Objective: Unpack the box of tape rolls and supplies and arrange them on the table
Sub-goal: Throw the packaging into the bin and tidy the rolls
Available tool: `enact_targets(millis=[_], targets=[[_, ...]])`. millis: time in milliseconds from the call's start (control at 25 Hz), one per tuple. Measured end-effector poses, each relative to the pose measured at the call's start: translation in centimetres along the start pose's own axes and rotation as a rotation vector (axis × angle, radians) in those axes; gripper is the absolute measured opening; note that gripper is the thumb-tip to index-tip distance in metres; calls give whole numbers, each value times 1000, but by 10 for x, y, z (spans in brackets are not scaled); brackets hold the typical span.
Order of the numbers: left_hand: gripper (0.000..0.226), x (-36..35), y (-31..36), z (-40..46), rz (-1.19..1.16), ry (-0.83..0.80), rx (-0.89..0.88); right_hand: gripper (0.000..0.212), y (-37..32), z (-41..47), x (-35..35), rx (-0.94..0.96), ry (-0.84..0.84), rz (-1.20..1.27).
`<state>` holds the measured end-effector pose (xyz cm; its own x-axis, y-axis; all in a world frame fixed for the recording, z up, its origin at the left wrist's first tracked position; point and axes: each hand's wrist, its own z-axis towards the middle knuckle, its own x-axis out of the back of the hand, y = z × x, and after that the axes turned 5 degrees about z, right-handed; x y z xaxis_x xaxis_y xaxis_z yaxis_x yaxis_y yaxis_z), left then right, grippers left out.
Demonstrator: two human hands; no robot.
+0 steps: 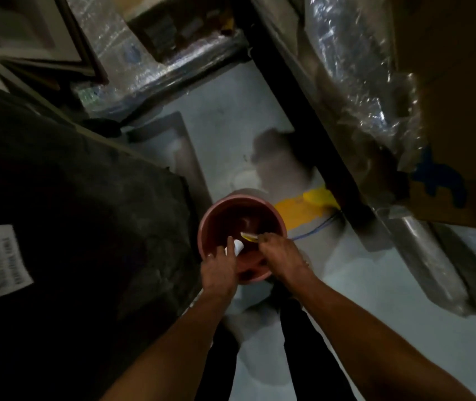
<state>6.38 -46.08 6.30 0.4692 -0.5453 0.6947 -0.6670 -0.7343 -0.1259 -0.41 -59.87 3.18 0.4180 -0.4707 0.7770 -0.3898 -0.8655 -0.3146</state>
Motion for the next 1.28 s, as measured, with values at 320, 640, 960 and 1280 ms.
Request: enact_targets(millis=[320, 640, 960, 1280], targets=[[87, -15, 1, 11, -58, -60, 0, 54, -4, 0, -33, 75, -130, 78], [68, 19, -2, -31, -97, -25, -56, 70, -17, -38, 8, -10, -114, 39], [37, 114, -6, -139, -279, 133, 55, 48, -48, -111, 122, 33, 113, 37], [28, 216, -18, -263, -385, 280, 124, 34, -117, -207, 259, 77, 155, -15]])
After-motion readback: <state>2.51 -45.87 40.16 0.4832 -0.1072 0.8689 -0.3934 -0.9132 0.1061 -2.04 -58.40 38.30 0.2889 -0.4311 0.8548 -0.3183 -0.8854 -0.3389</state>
